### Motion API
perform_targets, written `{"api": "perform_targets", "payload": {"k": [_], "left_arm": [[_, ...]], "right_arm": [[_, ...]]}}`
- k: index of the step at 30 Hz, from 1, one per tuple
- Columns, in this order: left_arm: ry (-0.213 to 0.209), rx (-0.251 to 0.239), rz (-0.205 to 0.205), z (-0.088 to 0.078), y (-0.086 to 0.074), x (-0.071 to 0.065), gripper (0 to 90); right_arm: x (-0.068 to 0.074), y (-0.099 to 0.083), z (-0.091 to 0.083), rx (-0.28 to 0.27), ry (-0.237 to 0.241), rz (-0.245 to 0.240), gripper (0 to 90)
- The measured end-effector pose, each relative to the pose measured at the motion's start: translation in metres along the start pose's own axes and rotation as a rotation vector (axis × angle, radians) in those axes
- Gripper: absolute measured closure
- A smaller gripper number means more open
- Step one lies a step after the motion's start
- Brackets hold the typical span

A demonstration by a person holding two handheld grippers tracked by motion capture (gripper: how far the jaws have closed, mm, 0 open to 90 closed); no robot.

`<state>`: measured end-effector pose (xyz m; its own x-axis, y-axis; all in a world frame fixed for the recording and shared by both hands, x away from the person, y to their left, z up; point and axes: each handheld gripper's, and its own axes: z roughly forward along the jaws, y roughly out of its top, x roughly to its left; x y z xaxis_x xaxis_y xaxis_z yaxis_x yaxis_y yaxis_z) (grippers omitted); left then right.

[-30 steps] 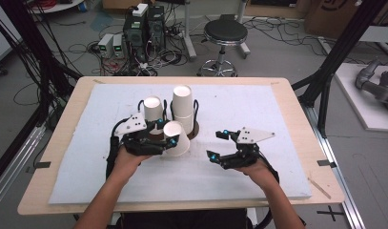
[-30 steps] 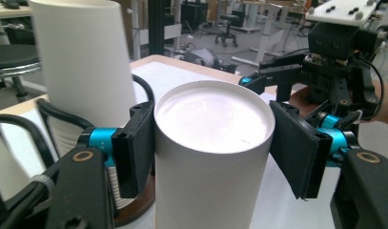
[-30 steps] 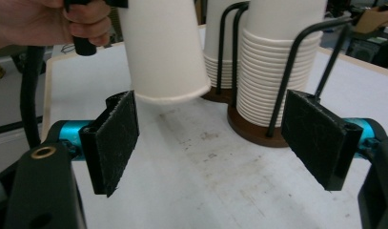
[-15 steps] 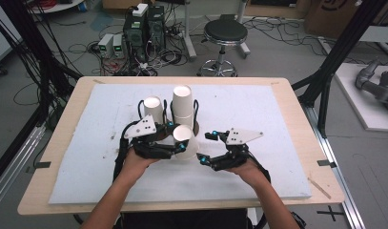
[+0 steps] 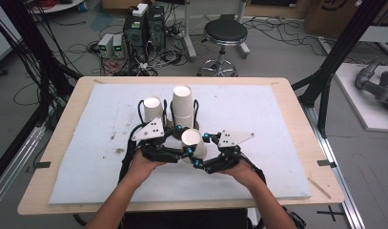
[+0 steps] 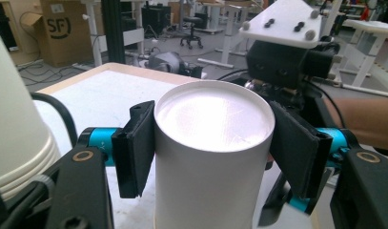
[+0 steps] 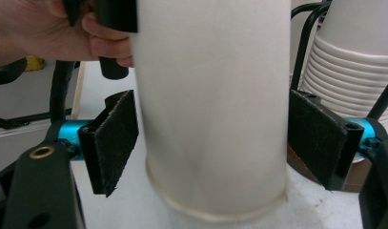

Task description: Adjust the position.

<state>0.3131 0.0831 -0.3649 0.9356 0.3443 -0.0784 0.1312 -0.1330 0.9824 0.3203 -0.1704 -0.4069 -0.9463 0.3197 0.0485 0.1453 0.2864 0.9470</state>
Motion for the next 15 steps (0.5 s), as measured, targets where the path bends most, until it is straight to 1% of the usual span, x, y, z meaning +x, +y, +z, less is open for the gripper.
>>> {"api": "perform_targets", "payload": {"k": [1, 3, 4, 5, 7, 8, 10, 11, 12, 13, 15], "left_arm": [[-0.002, -0.004, -0.007, 0.0008, 0.0, -0.0007, 35.8], [-0.002, -0.003, -0.007, 0.0012, 0.0, -0.0004, 35.8], [0.005, -0.003, -0.006, 0.0012, -0.0001, -0.0002, 35.9], [0.003, 0.002, -0.007, 0.0005, -0.0003, 0.0007, 35.8], [0.007, 0.005, -0.025, 0.0001, -0.0013, 0.0018, 35.4], [0.006, 0.014, -0.023, -0.0003, -0.0017, 0.0026, 34.8], [0.023, 0.025, -0.002, -0.0015, -0.0015, 0.0022, 33.7], [0.037, 0.027, 0.002, -0.0024, -0.001, 0.0018, 31.3], [0.041, 0.033, -0.003, -0.0032, -0.0001, 0.0022, 26.4], [0.033, 0.039, -0.003, -0.0035, 0.0006, 0.0026, 24.4], [0.023, 0.059, 0.003, -0.0027, 0.0013, 0.0032, 23.7]], "right_arm": [[-0.0007, -0.0003, 0.0015, 0.003, 0.001, 0.003, 20.7], [-0.0021, -0.0008, 0.0031, 0.011, -0.004, 0.003, 20.8], [-0.0027, -0.0009, 0.0033, 0.015, -0.006, 0.002, 23.1], [-0.0031, -0.0006, 0.0027, 0.022, 0.0, -0.006, 26.5], [-0.0034, -0.0002, 0.002, 0.033, 0.0, -0.021, 28.6], [-0.0039, -0.0004, 0.0017, 0.04, 0.002, -0.027, 29.4], [-0.0047, -0.0005, 0.0017, 0.063, 0.001, -0.043, 31.1], [-0.0049, 0.0002, 0.0015, 0.076, 0.001, -0.049, 31.6], [-0.0051, 0.0015, 0.0016, 0.093, 0.0, -0.071, 32.1], [-0.0047, 0.0041, 0.0017, 0.118, -0.005, -0.107, 32.2], [-0.0045, 0.0077, 0.0019, 0.148, 0.002, -0.141, 32.6]]}}
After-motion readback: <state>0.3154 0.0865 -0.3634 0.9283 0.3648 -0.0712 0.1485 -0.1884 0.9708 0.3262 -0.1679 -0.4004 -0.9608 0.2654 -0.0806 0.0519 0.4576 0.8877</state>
